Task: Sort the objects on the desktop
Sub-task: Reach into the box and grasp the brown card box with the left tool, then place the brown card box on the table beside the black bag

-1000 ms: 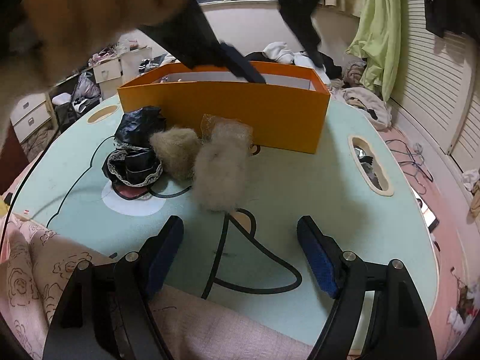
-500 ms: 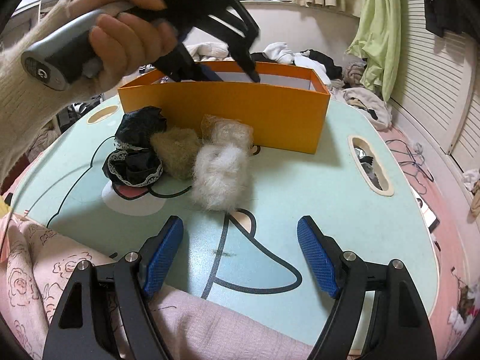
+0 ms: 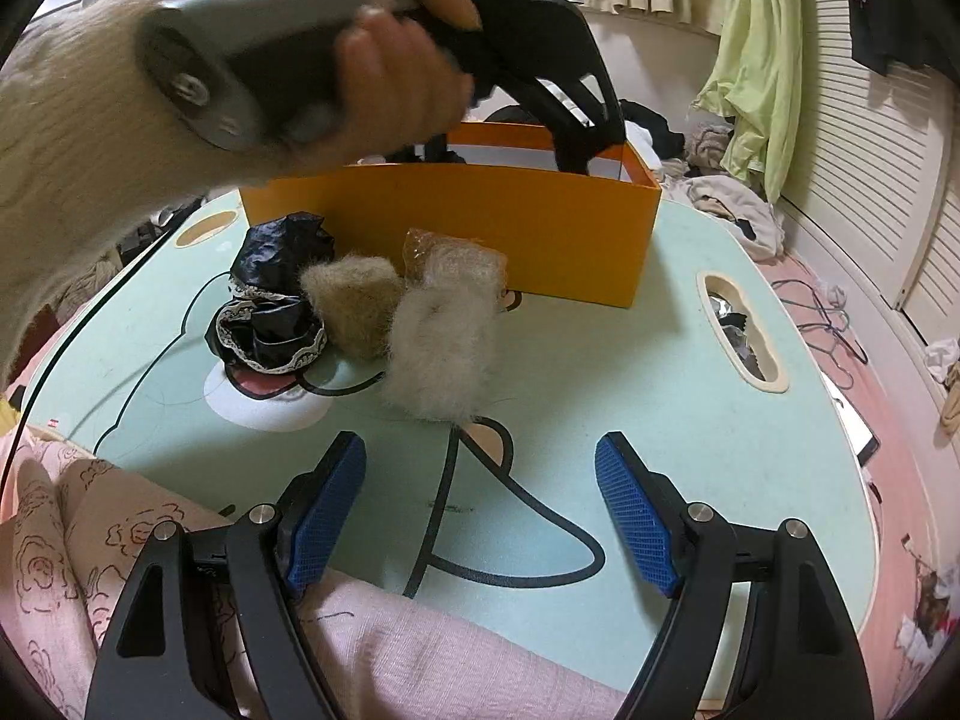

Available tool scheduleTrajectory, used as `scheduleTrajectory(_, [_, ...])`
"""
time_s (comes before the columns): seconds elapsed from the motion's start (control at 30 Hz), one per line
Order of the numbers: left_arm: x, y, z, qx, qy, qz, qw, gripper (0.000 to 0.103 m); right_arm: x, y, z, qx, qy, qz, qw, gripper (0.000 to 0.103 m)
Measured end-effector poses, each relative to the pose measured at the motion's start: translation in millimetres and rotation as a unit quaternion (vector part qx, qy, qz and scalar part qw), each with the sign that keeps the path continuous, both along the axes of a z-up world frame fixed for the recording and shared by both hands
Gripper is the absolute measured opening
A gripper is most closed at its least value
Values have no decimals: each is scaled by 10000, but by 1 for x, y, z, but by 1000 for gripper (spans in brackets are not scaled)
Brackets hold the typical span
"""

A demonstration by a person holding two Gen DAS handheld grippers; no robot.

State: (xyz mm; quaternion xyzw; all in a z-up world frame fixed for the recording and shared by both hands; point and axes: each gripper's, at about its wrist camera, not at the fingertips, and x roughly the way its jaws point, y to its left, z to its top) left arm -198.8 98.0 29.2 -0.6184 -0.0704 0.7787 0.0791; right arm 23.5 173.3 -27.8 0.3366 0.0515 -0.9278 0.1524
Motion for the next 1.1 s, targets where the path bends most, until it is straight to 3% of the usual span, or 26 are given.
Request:
scheduleTrajectory(0.13, [9, -1, 5, -316, 271, -279, 9987, 50, 0, 0, 1, -2, -1, -2, 10000, 79])
scheduleTrajectory(0.17, [10, -1, 5, -563, 331, -324, 9973, 49, 1, 0, 1, 4, 0, -3, 10000, 79])
scheduleTrajectory(0.2, [11, -1, 1, -1156, 439, -407, 9915, 44, 1, 1, 1, 7, 1, -1, 10000, 79])
scheduleTrajectory(0.27, [16, -1, 1, -1452, 607, -715, 9849, 46, 2, -1, 1, 2, -12, -2, 10000, 79])
scheduleTrajectory(0.33, [16, -12, 2, -1153, 471, -616, 9903, 39, 4, -3, 2, -6, -2, -3, 10000, 80])
scheduleTrajectory(0.47, [17, -28, 7, -820, 465, -515, 9942, 39, 4, -4, 3, -8, -10, -5, 10000, 80])
scheduleTrajectory(0.57, [23, -43, 19, 54, 723, -388, 9966, 39, 4, -6, 3, -6, -12, -7, 10000, 80])
scheduleTrajectory(0.6, [31, -52, 31, 454, 882, -328, 9945, 39, 5, -5, 3, -6, -11, -7, 10000, 80])
scheduleTrajectory(0.7, [63, -69, 65, 1114, 1394, -333, 9834, 39, 5, -5, 3, -6, -13, -8, 10000, 80])
scheduleTrajectory(0.8, [102, -75, 82, 1482, 1690, -547, 9729, 39, 5, -5, 4, -5, -13, -7, 10000, 80])
scheduleTrajectory(0.97, [139, -80, 60, 1489, 1781, -707, 9701, 39, 4, -5, 3, -4, -12, -6, 10000, 80])
scheduleTrajectory(1.03, [140, -82, 46, 1446, 1931, -646, 9683, 48, 4, -5, 2, -7, -13, -4, 10000, 80])
scheduleTrajectory(1.1, [146, -89, 40, 1725, 2115, -615, 9601, 55, 4, -6, 2, 4, -5, -10, 10000, 80])
